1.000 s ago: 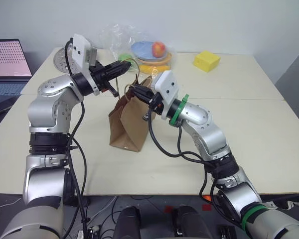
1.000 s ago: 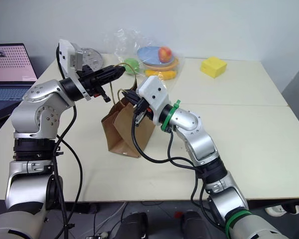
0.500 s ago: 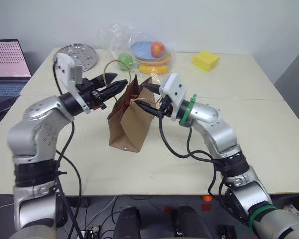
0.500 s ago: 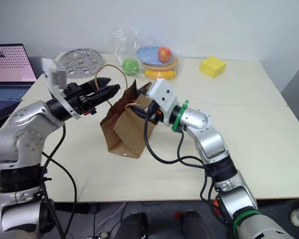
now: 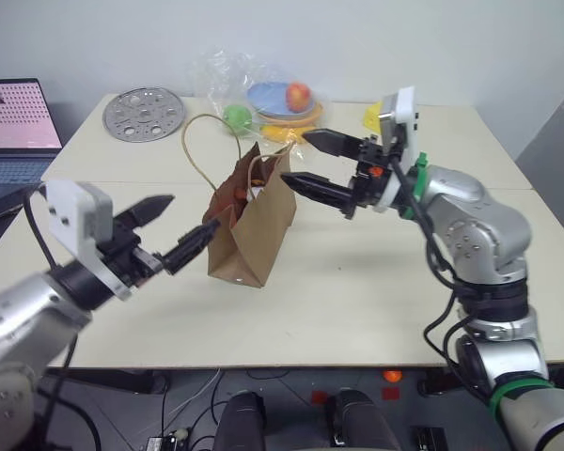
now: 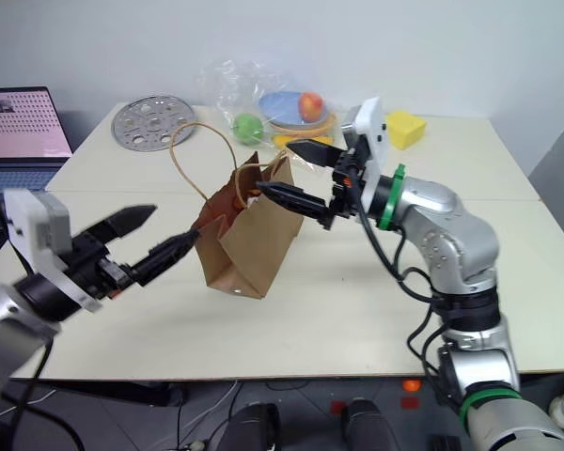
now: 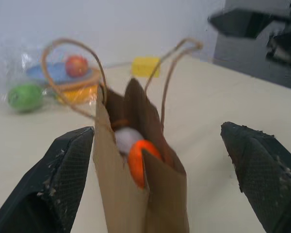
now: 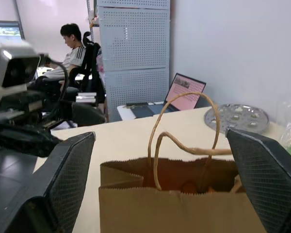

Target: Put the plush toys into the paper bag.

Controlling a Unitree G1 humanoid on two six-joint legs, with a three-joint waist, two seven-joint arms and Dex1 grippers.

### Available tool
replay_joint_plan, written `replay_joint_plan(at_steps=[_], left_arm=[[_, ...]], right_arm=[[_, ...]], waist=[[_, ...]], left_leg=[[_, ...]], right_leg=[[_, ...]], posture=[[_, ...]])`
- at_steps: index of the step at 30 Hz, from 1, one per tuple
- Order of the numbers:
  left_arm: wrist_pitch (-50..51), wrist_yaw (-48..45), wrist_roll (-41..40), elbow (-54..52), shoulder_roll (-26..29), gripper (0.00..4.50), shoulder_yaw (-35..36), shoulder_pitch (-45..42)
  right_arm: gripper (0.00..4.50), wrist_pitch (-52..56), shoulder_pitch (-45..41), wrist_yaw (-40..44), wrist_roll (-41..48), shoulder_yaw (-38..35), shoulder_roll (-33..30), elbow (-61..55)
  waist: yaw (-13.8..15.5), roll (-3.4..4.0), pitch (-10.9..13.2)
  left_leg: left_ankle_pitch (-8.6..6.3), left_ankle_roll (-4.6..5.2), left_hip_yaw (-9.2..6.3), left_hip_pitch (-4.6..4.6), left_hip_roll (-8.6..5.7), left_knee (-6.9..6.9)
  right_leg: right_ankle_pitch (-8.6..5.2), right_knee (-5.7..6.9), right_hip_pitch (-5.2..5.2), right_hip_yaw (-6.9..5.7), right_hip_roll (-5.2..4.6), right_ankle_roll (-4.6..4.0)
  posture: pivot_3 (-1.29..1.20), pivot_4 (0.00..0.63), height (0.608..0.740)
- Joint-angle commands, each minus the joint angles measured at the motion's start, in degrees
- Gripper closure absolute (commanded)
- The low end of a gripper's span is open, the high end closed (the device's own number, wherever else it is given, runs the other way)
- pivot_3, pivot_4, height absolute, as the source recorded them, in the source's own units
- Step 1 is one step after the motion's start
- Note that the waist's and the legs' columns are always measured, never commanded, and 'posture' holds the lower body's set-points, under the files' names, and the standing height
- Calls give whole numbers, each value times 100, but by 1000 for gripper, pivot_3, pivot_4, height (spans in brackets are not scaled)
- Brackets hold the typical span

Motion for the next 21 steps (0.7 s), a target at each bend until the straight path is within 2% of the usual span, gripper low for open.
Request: replay_joint_plan(at_steps=[1,4,8,12,15,21], left_arm=[[-384,537,334,-458,-552,14,-716,360],[-823,612,1079,-364,-680,14,-1330,432],[-1804,552,2215,347,-926,14,-2261,439],[-2606,721,3142,943,-1194,14,-2754,339],[-2806,822,3210,1121,-1478,14,-2780,232],[-3343,526,3543,1627,-1629,14,-3036,501]], right_arm=[[0,653,-66,333,697,-385,-540,-393],[0,948,59,417,981,-387,-857,-568],[0,1201,278,371,1201,-344,-1108,-932],[0,1217,367,132,1202,-364,-1136,-1097],[0,1296,405,-37,1323,-424,-1150,-1207],[0,1342,429,-296,1424,-494,-1233,-1338]], waist=[[17,-1,0],[13,-14,-5],[8,-11,-5],[-13,-10,-4],[-2,-10,-4],[-4,-9,-4]], left_leg=[[0,1,0,-1,-1,-1],[-1,1,-1,-5,-9,-1],[-4,-5,-3,-3,-4,-11],[5,13,-4,-5,-2,-14],[5,14,-5,-10,-1,-19],[2,15,-5,-29,0,-31]], right_leg=[[0,-5,0,1,-4,0],[0,-16,1,1,-6,-1],[2,-18,-4,6,4,-7],[1,-22,-8,10,7,-8],[1,-31,-9,8,7,-8],[6,-75,-9,2,9,0]], posture=[[0,150,740],[0,150,740],[0,150,740],[0,150,740],[0,150,740],[0,150,740]])
